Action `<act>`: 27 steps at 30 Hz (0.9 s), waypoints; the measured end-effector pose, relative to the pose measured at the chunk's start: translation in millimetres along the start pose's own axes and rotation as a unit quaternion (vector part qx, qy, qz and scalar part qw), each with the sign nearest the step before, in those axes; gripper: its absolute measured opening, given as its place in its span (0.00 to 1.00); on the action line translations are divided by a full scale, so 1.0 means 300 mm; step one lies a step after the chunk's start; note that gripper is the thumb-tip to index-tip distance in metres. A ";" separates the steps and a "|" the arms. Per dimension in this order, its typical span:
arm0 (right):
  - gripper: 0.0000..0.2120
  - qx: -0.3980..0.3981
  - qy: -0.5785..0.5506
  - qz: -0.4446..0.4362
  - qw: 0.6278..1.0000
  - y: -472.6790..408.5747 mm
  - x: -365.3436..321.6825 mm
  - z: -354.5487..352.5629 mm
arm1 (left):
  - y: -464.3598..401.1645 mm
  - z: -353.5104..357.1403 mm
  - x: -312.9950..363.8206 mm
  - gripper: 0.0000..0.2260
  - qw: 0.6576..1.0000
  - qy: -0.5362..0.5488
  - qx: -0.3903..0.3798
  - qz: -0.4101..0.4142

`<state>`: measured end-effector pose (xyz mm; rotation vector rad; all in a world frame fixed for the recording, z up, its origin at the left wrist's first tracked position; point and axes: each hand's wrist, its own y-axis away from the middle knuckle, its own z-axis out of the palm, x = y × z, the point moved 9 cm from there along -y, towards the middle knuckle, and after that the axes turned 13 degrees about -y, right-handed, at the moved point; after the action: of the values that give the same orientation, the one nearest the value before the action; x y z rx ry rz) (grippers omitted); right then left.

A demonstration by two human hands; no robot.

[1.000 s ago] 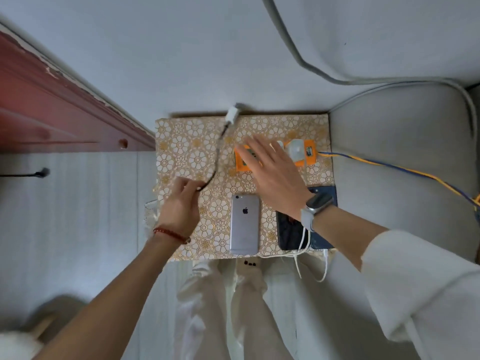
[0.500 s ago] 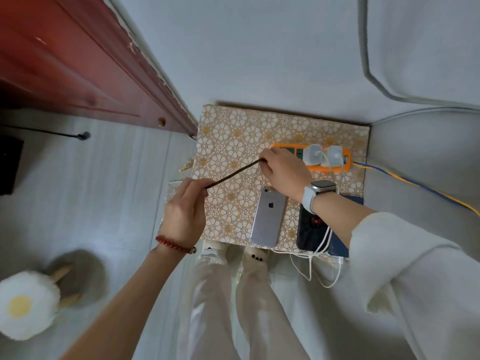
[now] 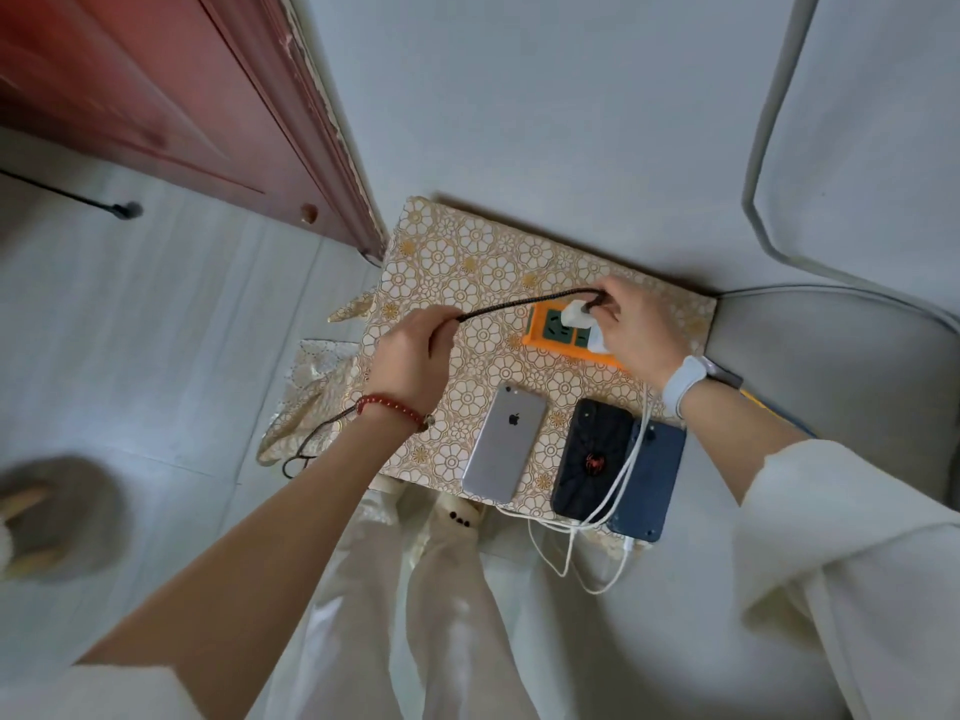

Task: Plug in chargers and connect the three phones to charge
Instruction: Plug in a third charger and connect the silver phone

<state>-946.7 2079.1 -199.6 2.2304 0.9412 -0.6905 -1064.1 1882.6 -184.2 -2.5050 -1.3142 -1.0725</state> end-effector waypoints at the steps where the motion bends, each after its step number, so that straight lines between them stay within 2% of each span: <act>1: 0.09 -0.012 0.007 0.000 1.000 -0.002 0.007 0.004 | -0.006 -0.003 -0.005 0.10 1.000 0.006 0.000 -0.007; 4: 0.06 -0.019 0.027 -0.003 0.999 -0.004 0.014 0.002 | -0.011 -0.008 -0.007 0.10 1.000 0.010 -0.002 -0.007; 8: 0.06 0.015 0.058 0.008 0.998 -0.009 0.012 -0.006 | -0.007 -0.003 0.009 0.09 1.000 0.003 -0.011 0.004; 15: 0.08 0.066 0.024 0.050 0.996 -0.017 0.035 -0.035 | -0.032 0.009 0.050 0.10 1.000 0.010 -0.010 0.002; 22: 0.11 0.061 0.034 0.054 0.996 -0.002 0.057 -0.017 | -0.050 0.000 0.050 0.10 1.000 0.013 -0.013 -0.010; 27: 0.10 0.122 0.001 0.086 0.989 0.044 0.071 -0.035 | -0.050 0.014 0.072 0.10 1.000 0.010 -0.016 0.002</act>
<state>-921.2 2088.6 -202.2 2.4908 0.6855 -0.7563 -1065.1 1908.1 -176.8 -2.5125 -1.2961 -1.1230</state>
